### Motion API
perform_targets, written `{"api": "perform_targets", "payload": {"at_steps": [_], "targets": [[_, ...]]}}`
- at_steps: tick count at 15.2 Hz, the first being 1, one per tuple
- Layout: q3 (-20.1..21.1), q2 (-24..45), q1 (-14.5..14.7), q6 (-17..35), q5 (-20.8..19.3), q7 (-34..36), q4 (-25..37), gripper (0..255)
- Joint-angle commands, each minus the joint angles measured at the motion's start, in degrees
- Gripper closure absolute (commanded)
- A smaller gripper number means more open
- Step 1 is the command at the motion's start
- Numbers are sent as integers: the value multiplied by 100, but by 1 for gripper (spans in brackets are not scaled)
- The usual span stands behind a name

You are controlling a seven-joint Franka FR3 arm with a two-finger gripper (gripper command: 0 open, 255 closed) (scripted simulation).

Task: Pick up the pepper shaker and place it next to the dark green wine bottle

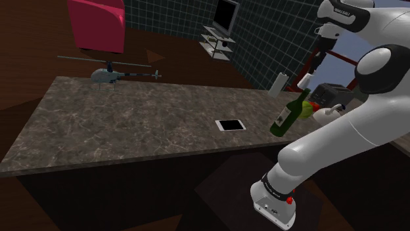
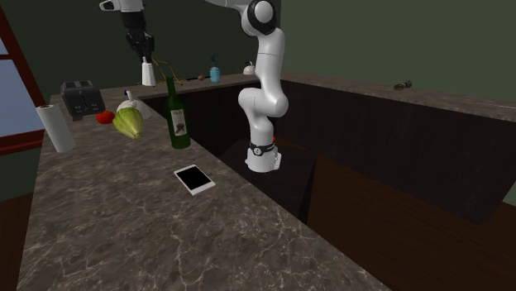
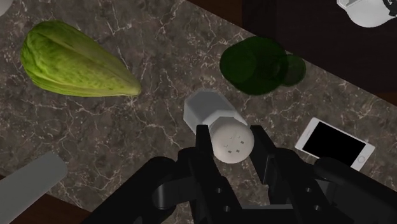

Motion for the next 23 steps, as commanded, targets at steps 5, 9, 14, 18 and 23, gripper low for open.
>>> {"api": "perform_targets", "payload": {"at_steps": [5,9,14,18,23], "targets": [[7,-195,-30,461,-88,144,-645,255],[-1,-286,-50,755,-136,228,-1029,255],[-27,-366,-74,1123,-189,319,-1476,255],[-59,-403,-93,1418,-227,382,-1809,255],[-111,-416,-114,1790,-268,451,-2197,255]]}}
